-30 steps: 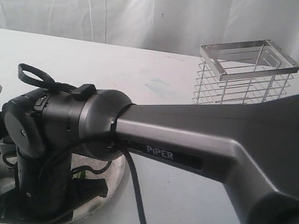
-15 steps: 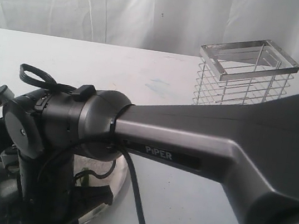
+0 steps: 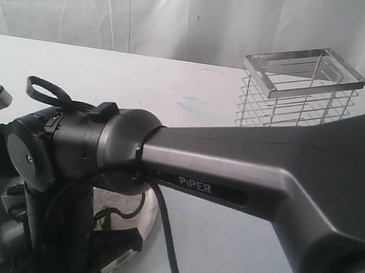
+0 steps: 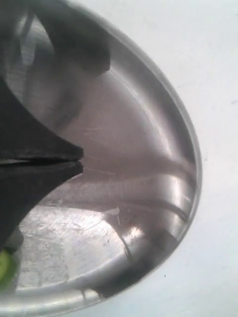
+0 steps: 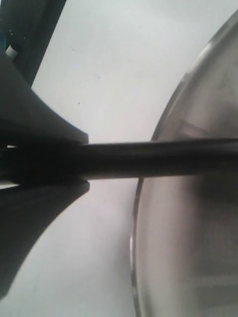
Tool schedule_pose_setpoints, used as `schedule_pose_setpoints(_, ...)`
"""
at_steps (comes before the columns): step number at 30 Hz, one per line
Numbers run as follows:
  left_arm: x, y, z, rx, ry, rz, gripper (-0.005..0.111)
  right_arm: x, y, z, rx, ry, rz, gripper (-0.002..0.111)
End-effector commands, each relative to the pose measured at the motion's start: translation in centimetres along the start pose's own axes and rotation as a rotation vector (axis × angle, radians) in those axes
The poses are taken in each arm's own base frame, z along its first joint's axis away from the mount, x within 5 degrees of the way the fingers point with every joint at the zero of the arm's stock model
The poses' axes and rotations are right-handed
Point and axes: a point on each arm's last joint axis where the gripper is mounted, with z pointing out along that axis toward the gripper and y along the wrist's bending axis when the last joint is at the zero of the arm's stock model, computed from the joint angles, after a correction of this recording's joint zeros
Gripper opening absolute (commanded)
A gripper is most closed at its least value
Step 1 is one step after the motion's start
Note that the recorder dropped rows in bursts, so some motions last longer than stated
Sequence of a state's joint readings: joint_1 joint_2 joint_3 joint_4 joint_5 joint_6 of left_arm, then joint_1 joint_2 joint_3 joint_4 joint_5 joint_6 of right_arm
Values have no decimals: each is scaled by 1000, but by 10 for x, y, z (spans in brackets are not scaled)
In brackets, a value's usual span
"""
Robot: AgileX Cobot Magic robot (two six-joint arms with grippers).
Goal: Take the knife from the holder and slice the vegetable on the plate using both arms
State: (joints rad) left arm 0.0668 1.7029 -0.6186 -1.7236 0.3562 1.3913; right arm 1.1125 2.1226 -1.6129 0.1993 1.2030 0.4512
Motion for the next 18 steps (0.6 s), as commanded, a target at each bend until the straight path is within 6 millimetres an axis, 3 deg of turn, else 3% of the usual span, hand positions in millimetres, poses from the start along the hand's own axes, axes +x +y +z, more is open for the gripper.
schedule_pose_setpoints(1,0,-10,-7,75,0,7,0,0,-3,-2,5,11,-23,0)
schedule_pose_setpoints(4,7,-15,-8,142,24,-11,0,-1,-4,-2,17,6,-27,0)
schedule_pose_setpoints(9,15,-3,-7,30,38,-24,0,-1,-4,-2,18,5,-28,0)
schedule_pose_setpoints(18,24,2,-3,19,76,-44,0,-1,-4,-2,18,5,-28,0)
